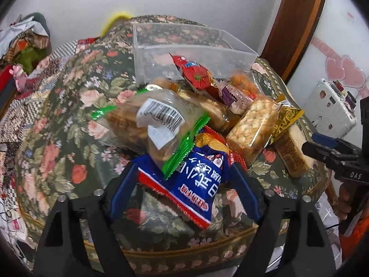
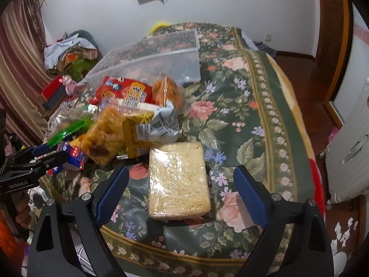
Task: Organize snacks
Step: 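Grasp the wrapped pale bread block with the right gripper while the left grasps the blue snack bag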
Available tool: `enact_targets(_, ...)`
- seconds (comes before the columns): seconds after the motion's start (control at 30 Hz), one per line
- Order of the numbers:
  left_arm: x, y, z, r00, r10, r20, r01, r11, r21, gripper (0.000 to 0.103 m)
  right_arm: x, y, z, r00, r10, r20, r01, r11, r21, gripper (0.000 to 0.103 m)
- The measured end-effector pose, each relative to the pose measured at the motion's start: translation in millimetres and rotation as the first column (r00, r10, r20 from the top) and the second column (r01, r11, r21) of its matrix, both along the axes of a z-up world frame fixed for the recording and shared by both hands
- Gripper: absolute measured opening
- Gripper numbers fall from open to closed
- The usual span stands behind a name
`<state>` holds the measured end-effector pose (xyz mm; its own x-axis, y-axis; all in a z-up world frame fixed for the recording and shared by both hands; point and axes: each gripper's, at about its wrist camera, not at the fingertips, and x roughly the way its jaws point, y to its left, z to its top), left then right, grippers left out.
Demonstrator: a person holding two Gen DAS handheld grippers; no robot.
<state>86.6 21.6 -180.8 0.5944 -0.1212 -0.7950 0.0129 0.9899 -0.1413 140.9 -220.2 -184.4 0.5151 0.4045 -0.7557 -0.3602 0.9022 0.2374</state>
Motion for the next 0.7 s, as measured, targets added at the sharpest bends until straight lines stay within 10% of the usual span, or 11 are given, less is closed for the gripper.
enact_targets(0.5, 15, -9, -12, 1.000, -0.008, 0.016, 0.008, 1.000, 0.006, 0.097, 9, 13, -23, 0.995, 0.042, -0.085, -0.045, 0.999, -0.029, 0.064)
enact_targets(0.7, 4, -10, -10, 1.000, -0.009, 0.019, 0.009, 1.000, 0.011, 0.082, 3, 5, -21, 0.996, 0.029, -0.079, -0.030, 0.999, -0.014, 0.052)
